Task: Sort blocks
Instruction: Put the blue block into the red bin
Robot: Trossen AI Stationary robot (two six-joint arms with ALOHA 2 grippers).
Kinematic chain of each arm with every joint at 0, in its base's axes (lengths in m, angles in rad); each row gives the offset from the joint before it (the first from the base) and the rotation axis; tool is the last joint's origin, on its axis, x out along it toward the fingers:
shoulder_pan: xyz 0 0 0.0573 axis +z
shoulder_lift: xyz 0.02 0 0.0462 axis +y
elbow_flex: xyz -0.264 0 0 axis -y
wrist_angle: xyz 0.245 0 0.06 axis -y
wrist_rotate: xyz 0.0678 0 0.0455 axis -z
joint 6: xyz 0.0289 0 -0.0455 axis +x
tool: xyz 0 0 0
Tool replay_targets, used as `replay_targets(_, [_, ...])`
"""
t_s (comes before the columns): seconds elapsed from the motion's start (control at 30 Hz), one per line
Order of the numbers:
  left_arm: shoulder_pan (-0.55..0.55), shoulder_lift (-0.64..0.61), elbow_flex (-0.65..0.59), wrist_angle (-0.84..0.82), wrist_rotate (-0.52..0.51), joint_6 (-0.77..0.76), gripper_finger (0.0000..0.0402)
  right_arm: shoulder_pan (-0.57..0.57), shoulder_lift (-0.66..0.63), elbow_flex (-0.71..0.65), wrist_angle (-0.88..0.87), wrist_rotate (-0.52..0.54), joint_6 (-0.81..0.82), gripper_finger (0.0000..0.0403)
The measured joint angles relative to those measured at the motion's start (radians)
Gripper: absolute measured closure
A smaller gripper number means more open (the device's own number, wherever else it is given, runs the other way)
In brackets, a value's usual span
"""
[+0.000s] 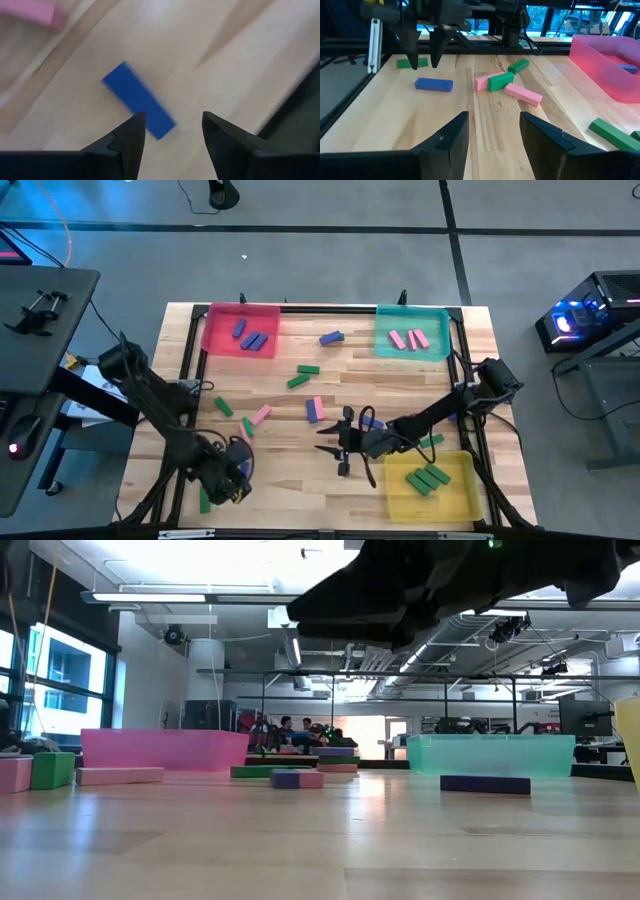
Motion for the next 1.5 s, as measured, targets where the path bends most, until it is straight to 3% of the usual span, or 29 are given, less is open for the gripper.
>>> replay_targets(0.2, [0.034,0.073,0.000,-0.003,0.118,-0.029,0.0174,-0.007,0.000,0.000,-0.017,0.000,-0.007,0.0242])
replay_targets(0.37, [0.059,0.106,0.000,-0.003,0.116,-0.050,0.0155,-0.007,0.000,0.000,-0.016,0.000,-0.040,0.0242])
replay_targets(0.57, [0.080,0.167,0.001,-0.004,0.130,-0.050,0.0160,-0.009,0.000,0.000,-0.016,-0.001,-0.060,0.0242])
replay_targets(0.7, [0.092,0.190,0.004,-0.015,0.148,-0.022,0.0200,-0.018,0.000,0.000,-0.016,-0.002,-0.060,0.0242])
replay_targets(0.9, [0.127,0.195,0.002,-0.037,0.136,0.088,0.0323,-0.026,0.000,0.000,-0.017,-0.017,-0.052,0.0242])
replay_targets(1.0, [0.149,0.196,0.003,0.003,0.059,0.217,0.0335,-0.025,0.000,0.000,-0.016,-0.018,-0.034,0.0242])
replay_targets(1.2, [0.183,0.204,-0.004,0.232,-0.267,0.584,0.0335,-0.021,0.000,0.000,-0.021,-0.022,0.040,0.0242])
replay_targets(1.33, [0.260,0.203,-0.002,0.374,-0.353,0.808,0.0335,0.010,0.000,0.000,-0.014,0.002,0.056,0.0242])
replay_targets(1.5, [0.408,0.190,-0.002,0.428,-0.455,1.004,0.0335,0.078,0.000,0.000,0.006,0.156,0.053,0.0242])
